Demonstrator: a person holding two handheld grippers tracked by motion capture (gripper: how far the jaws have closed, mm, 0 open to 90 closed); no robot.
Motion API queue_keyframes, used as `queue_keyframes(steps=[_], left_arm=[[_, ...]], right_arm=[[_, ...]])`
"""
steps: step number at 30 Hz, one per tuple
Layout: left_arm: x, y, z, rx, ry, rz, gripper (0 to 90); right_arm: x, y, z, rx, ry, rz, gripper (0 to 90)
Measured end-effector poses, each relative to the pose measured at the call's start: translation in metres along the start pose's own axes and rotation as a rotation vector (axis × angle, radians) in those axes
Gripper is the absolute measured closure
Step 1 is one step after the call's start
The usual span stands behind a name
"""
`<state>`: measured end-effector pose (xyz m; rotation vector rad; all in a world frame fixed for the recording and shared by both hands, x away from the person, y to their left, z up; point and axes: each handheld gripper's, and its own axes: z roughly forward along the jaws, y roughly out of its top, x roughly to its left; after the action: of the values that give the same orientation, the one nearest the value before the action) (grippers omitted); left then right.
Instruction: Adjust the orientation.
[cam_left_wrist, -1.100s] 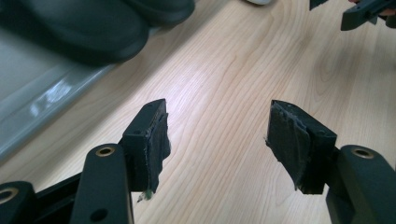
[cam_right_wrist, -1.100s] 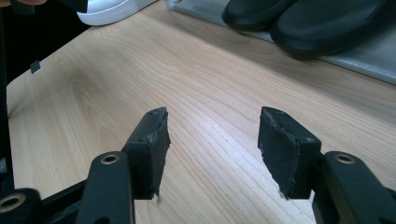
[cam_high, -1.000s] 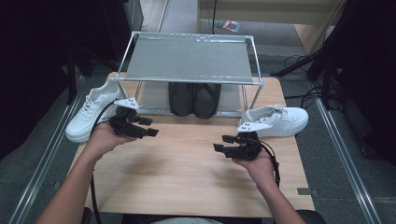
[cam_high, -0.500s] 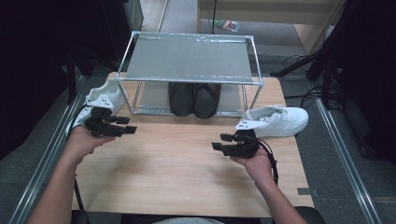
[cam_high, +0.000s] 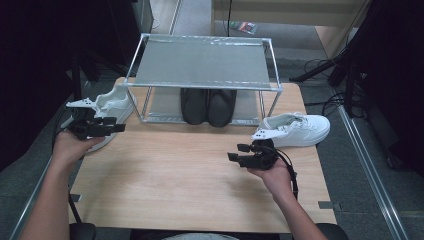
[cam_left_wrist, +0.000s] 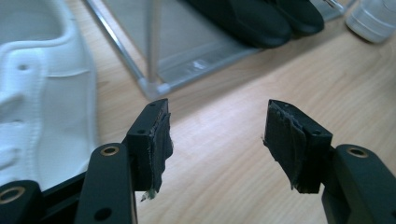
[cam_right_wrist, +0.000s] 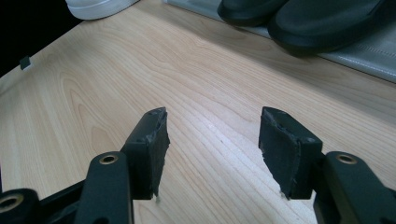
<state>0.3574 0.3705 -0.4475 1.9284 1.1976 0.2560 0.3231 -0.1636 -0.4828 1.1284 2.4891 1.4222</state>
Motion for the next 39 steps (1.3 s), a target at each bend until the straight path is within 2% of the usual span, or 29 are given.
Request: queue_keyframes(steps=[2,4,5,10,12,15,16,18,21,22,24,28,31,32,35,37,39], left_arm=[[0.013,0.004,0.001,-0.013,0.026,-0.036,42.4],[0.016,0.006,0.001,-0.011,0.04,-0.04,43.6],[0.021,0.012,0.002,-0.01,0.065,-0.035,43.7],[0.034,0.025,0.003,-0.009,0.066,-0.064,44.2],[0.036,0.027,0.003,-0.004,0.08,-0.06,44.4],[0.049,0.032,0.002,-0.025,0.122,-0.082,45.0],[0.049,0.032,0.002,-0.025,0.122,-0.082,45.3],[0.058,0.034,0.005,-0.03,0.121,-0.112,45.6],[0.061,0.037,0.011,-0.02,0.127,-0.108,45.7],[0.062,0.038,0.015,0.0,0.139,-0.097,45.7],[0.066,0.038,0.021,-0.001,0.143,-0.096,47.3],[0.075,0.035,0.024,-0.028,0.123,-0.115,52.9],[0.076,0.036,0.017,-0.089,0.175,-0.093,54.2],[0.077,0.039,0.013,-0.093,0.181,-0.093,53.7],[0.08,0.04,0.015,-0.061,0.187,-0.086,52.8],[0.086,0.037,0.025,-0.012,0.168,-0.11,52.9],[0.088,0.033,0.033,0.049,0.166,-0.096,53.5]], right_arm=[[-0.001,-0.003,-0.002,0.003,-0.01,0.005,43.6],[-0.001,-0.004,-0.002,0.004,-0.016,0.006,43.6],[-0.003,-0.006,-0.004,0.005,-0.025,0.014,43.6],[-0.005,-0.012,-0.013,-0.007,-0.051,0.03,43.6],[-0.006,-0.013,-0.015,-0.008,-0.054,0.034,43.5],[-0.007,-0.019,-0.023,-0.014,-0.076,0.052,43.4],[-0.007,-0.019,-0.023,-0.014,-0.076,0.052,43.4],[-0.007,-0.024,-0.029,-0.02,-0.089,0.064,43.3],[-0.008,-0.027,-0.032,-0.022,-0.093,0.071,42.9],[-0.008,-0.028,-0.033,-0.021,-0.092,0.077,43.0],[-0.007,-0.03,-0.036,-0.027,-0.093,0.078,42.9],[-0.007,-0.033,-0.04,-0.033,-0.102,0.087,42.9],[-0.008,-0.035,-0.043,-0.038,-0.111,0.093,42.9],[-0.009,-0.035,-0.044,-0.043,-0.114,0.097,42.9],[-0.009,-0.036,-0.045,-0.041,-0.114,0.093,42.9],[-0.009,-0.037,-0.044,-0.027,-0.117,0.095,42.8],[-0.01,-0.037,-0.042,-0.026,-0.114,0.092,42.6]])
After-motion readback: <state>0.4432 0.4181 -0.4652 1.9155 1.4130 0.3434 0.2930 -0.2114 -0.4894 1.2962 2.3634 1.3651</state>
